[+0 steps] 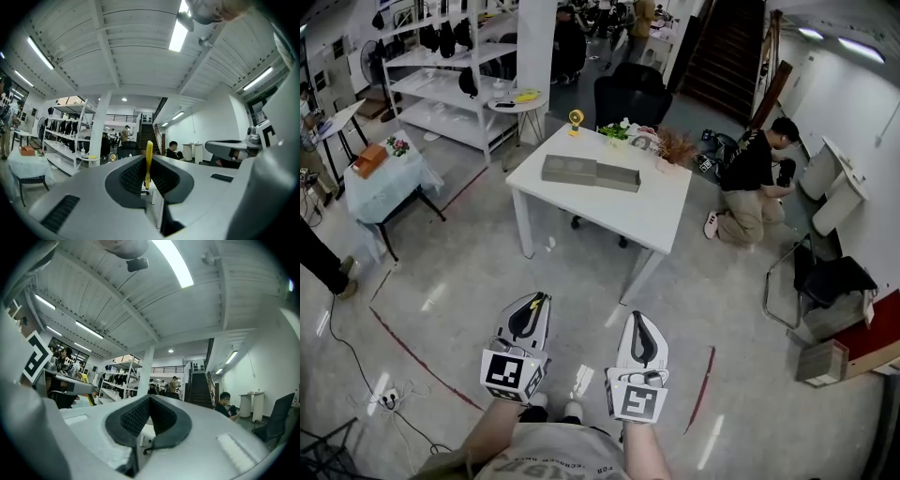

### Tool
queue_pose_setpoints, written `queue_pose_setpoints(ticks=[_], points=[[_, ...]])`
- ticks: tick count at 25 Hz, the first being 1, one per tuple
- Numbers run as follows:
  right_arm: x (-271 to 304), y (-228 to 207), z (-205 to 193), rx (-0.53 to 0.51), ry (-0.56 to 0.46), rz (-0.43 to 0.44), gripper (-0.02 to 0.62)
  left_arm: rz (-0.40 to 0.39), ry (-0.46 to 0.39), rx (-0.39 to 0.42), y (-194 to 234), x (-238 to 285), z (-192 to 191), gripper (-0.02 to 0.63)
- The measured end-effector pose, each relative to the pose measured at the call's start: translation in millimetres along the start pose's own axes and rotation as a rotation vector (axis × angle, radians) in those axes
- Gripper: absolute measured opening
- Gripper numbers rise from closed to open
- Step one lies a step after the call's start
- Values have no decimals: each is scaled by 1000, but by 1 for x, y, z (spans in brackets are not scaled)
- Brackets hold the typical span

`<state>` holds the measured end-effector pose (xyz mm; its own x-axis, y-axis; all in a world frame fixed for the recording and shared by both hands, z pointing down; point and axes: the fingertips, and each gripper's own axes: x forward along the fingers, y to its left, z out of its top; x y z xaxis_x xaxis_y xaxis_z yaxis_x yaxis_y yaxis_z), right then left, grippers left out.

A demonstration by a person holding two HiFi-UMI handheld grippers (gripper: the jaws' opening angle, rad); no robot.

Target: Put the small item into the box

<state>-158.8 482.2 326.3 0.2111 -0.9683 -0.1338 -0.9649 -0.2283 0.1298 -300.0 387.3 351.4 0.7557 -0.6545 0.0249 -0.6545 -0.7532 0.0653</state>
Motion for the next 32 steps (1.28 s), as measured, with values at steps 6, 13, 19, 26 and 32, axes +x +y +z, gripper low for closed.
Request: queue_pose_setpoints(ticks=[6,13,19,26,32], points=[[5,-15,3,166,-54,83,108,21,1,-3,-9,12,-3,31],[7,-40,-22,146,-3,140,328,66,-1,-8,-14,27,-6,31],[11,-58,-30,160,0,154,328,92,19,4,-21,35,-12,31],[25,-70,-37,184,2,148,328,95,36,23,-23,49,-14,31],[46,-77,-48,177,14,139,327,87,44,18,-12,74,-18,31]])
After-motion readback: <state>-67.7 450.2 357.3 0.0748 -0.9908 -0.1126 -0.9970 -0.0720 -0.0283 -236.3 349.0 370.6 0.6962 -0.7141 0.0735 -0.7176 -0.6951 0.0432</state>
